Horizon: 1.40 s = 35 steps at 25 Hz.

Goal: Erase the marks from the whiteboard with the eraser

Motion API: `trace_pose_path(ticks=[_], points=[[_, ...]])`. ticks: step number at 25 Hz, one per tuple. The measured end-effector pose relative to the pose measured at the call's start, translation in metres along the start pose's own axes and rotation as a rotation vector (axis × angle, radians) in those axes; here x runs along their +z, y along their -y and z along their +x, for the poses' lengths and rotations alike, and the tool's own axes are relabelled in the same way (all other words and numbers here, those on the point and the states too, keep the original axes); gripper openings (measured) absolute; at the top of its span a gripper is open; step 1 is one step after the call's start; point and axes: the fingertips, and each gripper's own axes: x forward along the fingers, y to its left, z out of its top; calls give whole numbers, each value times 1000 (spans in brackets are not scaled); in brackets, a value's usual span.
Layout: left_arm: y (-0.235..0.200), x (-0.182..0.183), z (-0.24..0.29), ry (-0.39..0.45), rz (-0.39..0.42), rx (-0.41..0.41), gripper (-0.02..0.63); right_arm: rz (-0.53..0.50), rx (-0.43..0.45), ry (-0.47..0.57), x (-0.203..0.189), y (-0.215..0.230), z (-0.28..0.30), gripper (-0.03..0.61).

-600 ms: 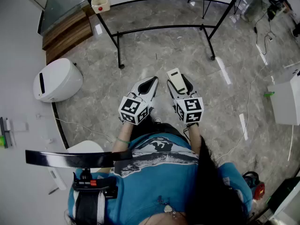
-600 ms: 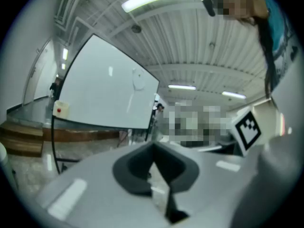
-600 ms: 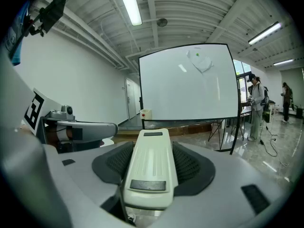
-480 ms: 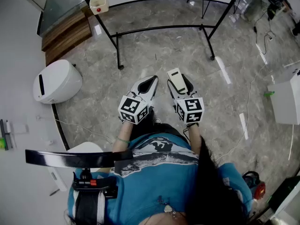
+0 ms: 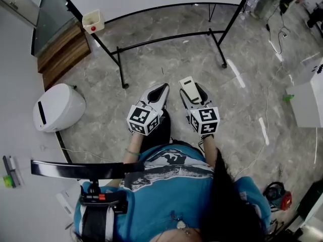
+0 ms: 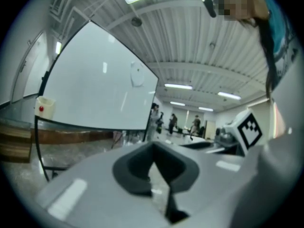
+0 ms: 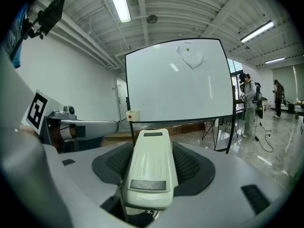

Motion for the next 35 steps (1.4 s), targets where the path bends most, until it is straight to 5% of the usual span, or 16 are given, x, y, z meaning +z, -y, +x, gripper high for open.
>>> trace_pose_path(ticks=[15, 22, 35], points=[[-173, 107, 192, 19, 42, -168, 3, 27, -109, 60, 136, 103, 215, 264], [-234, 105, 228, 1, 6, -187, 3, 70, -149, 87, 157, 120, 272, 264], [-271, 104, 278, -25, -26, -211, 3, 47, -185, 165, 203, 172, 320, 264]])
